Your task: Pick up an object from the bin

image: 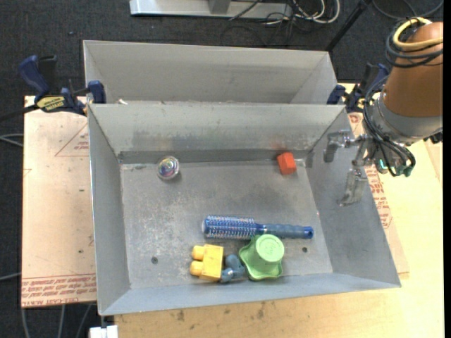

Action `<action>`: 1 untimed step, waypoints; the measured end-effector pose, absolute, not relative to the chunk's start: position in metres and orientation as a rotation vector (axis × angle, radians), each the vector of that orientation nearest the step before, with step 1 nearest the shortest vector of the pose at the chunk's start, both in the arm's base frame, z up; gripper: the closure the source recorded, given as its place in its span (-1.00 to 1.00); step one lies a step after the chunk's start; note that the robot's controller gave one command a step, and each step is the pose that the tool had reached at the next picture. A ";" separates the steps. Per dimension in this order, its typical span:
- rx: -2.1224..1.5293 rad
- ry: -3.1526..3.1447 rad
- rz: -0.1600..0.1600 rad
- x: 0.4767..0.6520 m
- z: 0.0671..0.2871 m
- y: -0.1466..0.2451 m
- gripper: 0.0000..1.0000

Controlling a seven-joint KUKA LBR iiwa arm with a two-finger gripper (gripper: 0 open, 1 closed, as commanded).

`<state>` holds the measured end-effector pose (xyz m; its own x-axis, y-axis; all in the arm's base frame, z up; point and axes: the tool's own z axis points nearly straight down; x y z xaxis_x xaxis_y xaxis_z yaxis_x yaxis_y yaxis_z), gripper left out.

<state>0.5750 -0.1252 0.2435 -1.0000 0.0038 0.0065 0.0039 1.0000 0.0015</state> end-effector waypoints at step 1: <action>0.314 -3.136 0.002 0.613 0.320 -0.113 -1.00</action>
Offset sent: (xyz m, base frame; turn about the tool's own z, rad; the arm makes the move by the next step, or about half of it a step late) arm 0.0357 0.0107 0.0742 -0.2041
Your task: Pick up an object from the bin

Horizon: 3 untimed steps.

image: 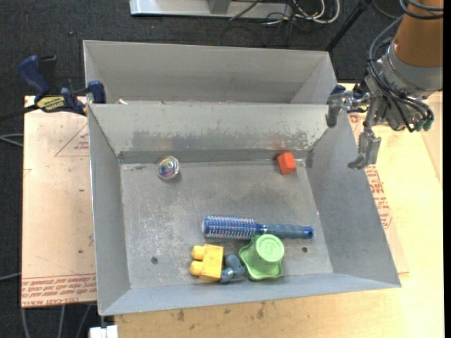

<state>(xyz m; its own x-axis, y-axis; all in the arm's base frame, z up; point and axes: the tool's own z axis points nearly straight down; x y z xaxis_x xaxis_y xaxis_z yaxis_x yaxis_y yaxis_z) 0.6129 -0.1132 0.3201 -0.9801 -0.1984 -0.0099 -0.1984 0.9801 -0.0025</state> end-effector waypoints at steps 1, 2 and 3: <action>-0.312 3.121 -0.001 0.612 0.318 -0.113 1.00; -0.301 3.136 0.007 0.555 0.208 -0.102 1.00; -0.301 3.125 0.001 0.558 0.213 -0.102 -1.00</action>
Offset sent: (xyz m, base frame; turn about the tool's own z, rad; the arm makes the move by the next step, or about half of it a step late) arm 0.0000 0.0000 0.0000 0.0000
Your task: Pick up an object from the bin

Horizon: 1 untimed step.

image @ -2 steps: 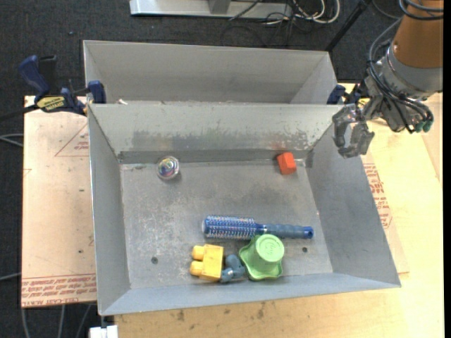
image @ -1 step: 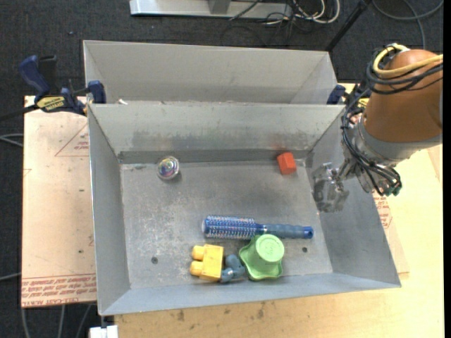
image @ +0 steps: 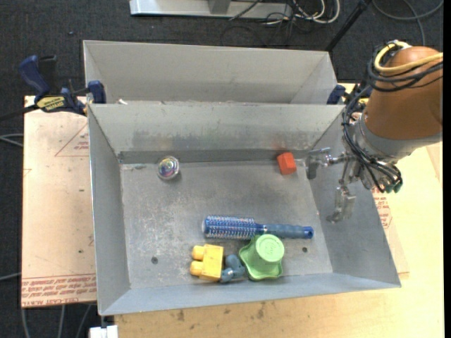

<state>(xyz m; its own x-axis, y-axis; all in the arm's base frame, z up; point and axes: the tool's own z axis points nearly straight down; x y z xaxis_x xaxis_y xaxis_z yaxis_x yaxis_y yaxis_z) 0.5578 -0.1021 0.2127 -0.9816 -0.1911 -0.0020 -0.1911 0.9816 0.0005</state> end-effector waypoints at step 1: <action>-0.851 3.026 0.005 0.510 0.068 -0.060 -1.00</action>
Offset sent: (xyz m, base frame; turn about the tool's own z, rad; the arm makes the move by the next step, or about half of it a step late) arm -0.0474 0.0410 -0.1427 -0.3575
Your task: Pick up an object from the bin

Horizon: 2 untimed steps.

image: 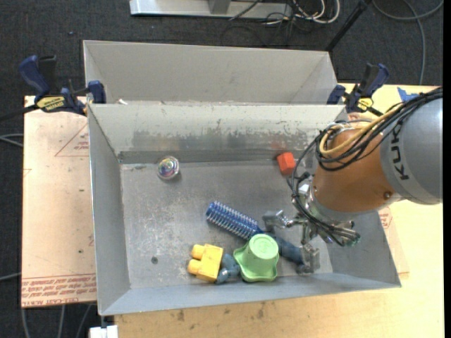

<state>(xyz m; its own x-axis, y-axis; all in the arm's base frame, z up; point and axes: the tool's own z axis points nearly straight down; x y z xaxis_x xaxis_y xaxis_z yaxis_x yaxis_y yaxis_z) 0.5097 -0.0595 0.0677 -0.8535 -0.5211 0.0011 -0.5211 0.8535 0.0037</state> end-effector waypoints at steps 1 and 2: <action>0.698 -3.065 -0.008 0.507 0.074 0.037 -1.00; 0.689 -3.065 -0.002 0.507 0.073 0.031 1.00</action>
Offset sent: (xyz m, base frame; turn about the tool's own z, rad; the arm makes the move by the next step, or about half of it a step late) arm -0.0031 0.0899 0.0061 0.1075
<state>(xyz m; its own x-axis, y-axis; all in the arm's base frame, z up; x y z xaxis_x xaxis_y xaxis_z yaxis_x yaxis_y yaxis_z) 0.5068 0.0313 0.0731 -0.9038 -0.4279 -0.0005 -0.4279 0.9038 0.0012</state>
